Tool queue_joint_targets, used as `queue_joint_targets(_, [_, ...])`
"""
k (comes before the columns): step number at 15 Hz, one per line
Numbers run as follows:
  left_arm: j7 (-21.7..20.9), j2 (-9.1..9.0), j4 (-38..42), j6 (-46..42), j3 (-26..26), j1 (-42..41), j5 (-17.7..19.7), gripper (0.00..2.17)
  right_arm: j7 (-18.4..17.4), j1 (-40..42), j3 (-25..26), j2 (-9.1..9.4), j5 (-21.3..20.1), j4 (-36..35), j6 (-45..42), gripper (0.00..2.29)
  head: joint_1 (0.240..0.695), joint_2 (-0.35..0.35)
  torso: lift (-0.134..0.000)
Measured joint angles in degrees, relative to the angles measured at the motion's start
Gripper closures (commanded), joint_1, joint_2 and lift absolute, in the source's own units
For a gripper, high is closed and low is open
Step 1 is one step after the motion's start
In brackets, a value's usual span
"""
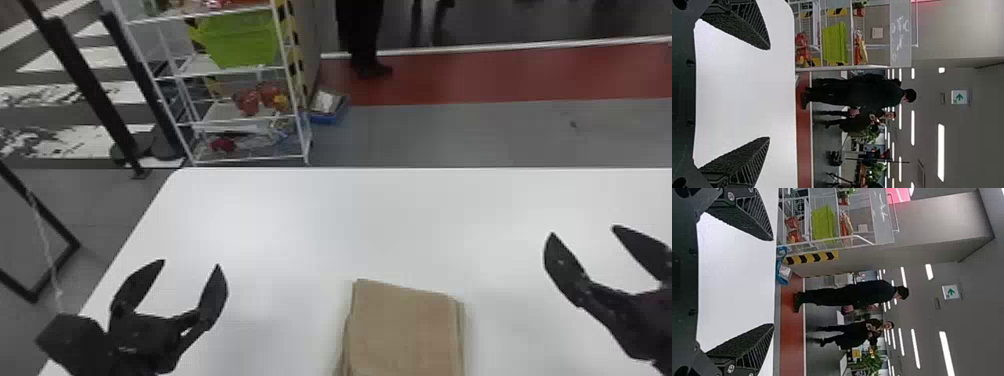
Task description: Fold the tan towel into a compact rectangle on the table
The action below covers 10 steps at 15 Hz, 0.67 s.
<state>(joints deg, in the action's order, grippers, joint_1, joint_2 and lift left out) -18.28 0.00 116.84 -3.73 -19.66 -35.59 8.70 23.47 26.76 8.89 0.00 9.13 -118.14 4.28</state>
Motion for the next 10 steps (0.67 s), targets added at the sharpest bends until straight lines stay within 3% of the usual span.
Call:
queue_joint_targets(4, [0.00,0.00,0.53,-0.18,-0.03,-0.64,0.04,0.06,-0.02,0.42,-0.08,0.00,0.01,-0.04,-0.49,0.11,0.695,0.166,-0.123])
queue_joint_targets(10, [-0.48,0.00,2.27,-8.24,-1.27,-4.55,1.23,0.06,-0.30,1.44,-1.69,0.00,-1.49,-2.18,-1.89,0.11,0.695,0.199,-0.123])
